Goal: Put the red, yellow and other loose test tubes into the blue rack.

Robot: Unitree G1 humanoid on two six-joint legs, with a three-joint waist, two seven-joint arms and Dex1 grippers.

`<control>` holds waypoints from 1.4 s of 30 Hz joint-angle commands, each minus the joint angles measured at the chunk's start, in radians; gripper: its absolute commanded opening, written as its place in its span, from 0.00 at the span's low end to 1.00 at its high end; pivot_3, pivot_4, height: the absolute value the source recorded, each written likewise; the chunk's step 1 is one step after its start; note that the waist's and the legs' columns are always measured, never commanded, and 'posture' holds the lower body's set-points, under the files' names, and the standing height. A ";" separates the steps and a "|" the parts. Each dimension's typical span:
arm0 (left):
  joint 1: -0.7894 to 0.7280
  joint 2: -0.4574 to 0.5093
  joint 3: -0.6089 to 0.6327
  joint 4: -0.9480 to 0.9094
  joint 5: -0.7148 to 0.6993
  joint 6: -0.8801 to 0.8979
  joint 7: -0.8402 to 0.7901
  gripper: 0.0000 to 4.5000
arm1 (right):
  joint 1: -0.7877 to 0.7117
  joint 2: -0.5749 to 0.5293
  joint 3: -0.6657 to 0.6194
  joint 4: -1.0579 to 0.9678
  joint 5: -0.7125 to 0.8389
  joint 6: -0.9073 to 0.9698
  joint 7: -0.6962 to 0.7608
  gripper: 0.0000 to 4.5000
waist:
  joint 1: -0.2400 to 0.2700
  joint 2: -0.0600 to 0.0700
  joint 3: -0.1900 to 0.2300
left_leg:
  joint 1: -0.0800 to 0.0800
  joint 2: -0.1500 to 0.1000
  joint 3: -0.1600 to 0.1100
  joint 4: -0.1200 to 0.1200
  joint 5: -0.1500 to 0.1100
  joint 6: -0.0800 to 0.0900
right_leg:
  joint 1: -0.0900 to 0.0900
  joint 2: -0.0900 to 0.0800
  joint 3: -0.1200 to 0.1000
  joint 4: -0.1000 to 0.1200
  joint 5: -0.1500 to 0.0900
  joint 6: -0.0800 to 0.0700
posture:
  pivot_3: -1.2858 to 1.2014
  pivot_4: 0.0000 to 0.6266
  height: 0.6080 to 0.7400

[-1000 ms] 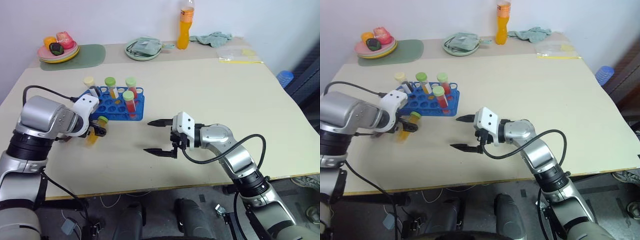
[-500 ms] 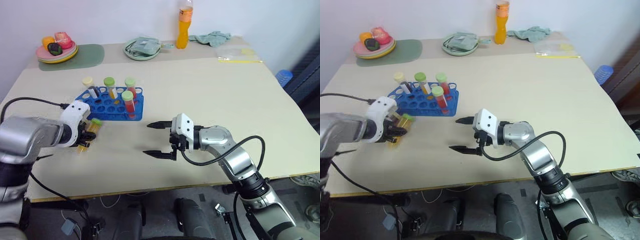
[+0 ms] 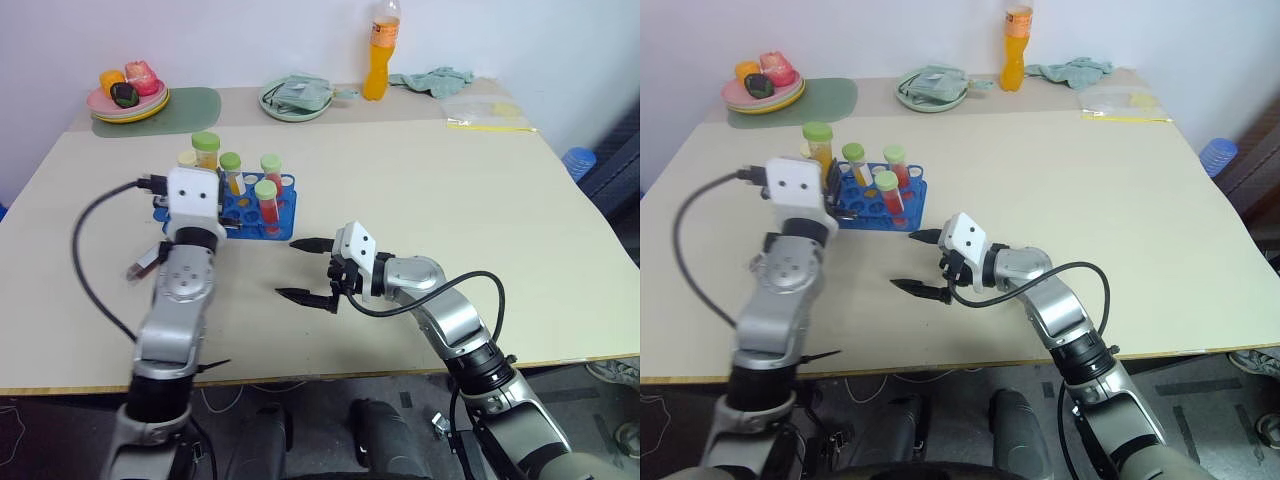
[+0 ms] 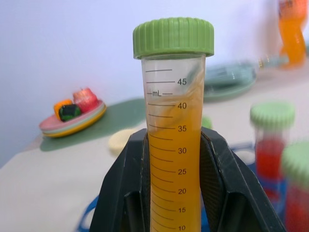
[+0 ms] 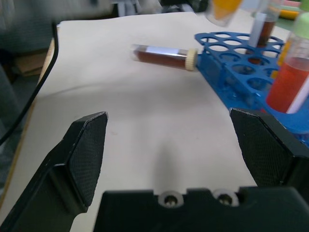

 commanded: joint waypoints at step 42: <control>-0.044 -0.120 0.153 0.397 -0.174 -0.530 -0.155 0.92 | 0.029 -0.012 -0.043 -0.096 0.012 0.032 -0.087 1.00 | -0.004 0.000 0.000 | 0.000 0.000 -0.001 0.001 0.000 0.000 | 0.001 0.001 -0.001 0.000 0.000 0.000 | 0.52 0.24 1.00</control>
